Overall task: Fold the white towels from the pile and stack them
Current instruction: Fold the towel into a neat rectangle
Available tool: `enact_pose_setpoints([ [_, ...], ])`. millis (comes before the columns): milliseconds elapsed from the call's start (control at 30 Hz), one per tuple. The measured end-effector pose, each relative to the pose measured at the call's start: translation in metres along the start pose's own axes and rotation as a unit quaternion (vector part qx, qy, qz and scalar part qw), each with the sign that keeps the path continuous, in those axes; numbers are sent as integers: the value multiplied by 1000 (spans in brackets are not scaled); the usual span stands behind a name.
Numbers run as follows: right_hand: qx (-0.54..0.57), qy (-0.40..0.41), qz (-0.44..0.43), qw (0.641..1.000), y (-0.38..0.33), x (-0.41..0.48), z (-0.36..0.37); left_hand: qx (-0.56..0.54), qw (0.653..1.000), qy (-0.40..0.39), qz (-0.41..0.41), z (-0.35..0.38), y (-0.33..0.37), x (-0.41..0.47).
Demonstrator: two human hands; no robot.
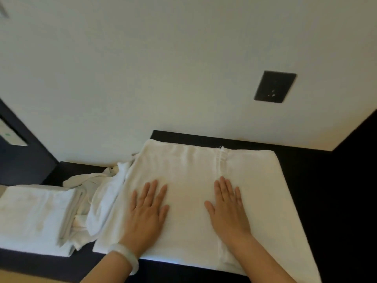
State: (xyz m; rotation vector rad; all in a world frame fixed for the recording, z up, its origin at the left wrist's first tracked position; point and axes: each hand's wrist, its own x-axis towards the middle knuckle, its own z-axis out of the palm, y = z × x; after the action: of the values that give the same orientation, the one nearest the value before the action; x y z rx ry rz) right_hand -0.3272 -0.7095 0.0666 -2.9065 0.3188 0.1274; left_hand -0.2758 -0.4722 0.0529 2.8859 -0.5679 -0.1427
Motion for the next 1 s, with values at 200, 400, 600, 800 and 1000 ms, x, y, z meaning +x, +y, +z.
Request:
enact_pose_setpoints([
  [200, -37, -1, 10, 999, 1, 0, 6, -104, 986, -19, -132, -17, -51, 1],
  [400, -15, 6, 10, 1000, 3, -1, 6, -221, 940, -68, -250, -45, -73, 26],
  [600, 263, 7, 30, 964, 12, -5, -10, -511, 797, -208, -246, -105, -63, 45],
  [800, 707, 18, 159, 689, 46, -19, -52, -606, 745, -269, -65, -149, 74, 70],
  [1000, 672, 193, 266, 664, 115, -43, -76, -531, 786, -307, 74, -110, 231, 72],
])
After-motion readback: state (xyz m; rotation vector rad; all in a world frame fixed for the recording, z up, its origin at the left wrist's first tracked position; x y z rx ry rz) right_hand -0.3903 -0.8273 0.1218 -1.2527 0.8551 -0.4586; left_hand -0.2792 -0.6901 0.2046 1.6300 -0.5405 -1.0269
